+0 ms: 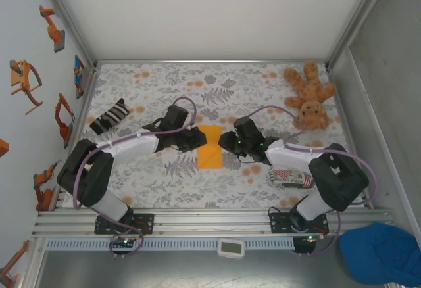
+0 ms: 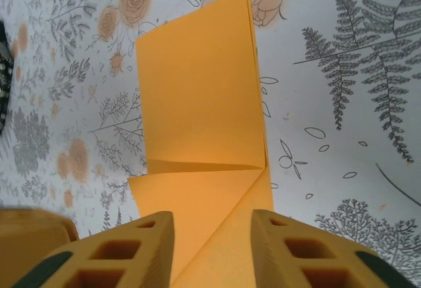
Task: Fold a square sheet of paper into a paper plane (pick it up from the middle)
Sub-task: Fold the triangle a second time at the center of the table, then pick up the paper from the center of the table.
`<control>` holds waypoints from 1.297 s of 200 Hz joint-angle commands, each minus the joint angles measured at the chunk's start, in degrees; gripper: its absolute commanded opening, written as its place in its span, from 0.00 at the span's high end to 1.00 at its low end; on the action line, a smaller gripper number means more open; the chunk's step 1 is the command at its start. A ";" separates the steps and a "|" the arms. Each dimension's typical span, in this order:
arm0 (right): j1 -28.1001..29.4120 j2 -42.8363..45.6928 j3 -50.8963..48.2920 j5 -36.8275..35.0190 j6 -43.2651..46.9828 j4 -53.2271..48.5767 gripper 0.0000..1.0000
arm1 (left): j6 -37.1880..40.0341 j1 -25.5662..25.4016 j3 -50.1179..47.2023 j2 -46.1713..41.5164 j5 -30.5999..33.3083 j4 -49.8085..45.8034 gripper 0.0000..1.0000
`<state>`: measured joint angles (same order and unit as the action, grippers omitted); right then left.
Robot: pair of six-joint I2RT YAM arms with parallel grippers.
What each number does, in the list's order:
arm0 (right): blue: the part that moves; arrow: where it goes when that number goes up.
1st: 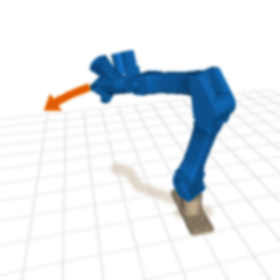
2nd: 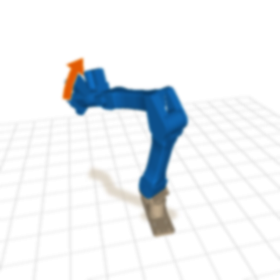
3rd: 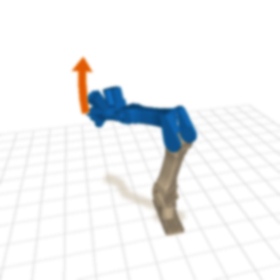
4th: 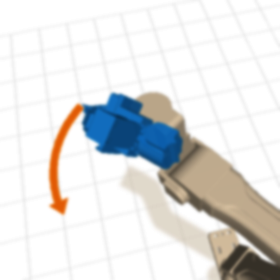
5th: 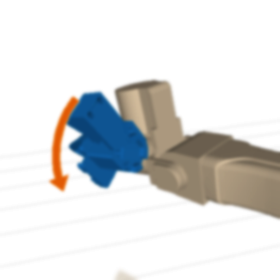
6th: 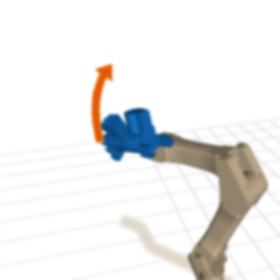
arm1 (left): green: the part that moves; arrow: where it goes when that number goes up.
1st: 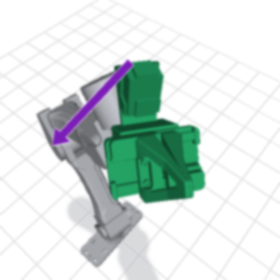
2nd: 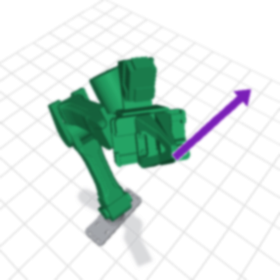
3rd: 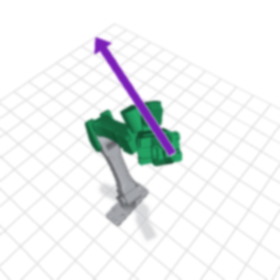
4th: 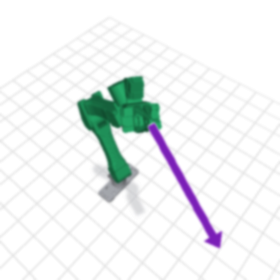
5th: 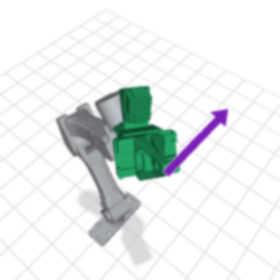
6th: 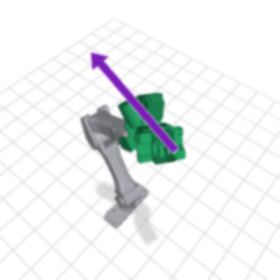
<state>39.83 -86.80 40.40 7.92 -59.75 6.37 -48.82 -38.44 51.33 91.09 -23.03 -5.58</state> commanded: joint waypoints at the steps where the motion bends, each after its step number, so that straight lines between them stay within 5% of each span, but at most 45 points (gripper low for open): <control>1: -0.11 1.46 -1.27 -2.43 -2.89 2.46 0.62 | 2.27 0.54 1.48 4.10 -0.01 -1.90 0.85; 91: -0.11 -4.18 -0.52 2.00 -7.17 7.08 0.60 | 1.34 2.14 -0.01 12.21 0.70 1.33 0.88; 259: 1.03 -13.19 5.76 4.15 -9.05 4.52 0.60 | -5.09 3.54 -6.16 12.41 -0.36 6.22 0.87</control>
<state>40.38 -98.91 44.99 11.79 -67.75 11.25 -53.15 -35.14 47.11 102.13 -25.15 4.19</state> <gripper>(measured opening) 0.403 0.133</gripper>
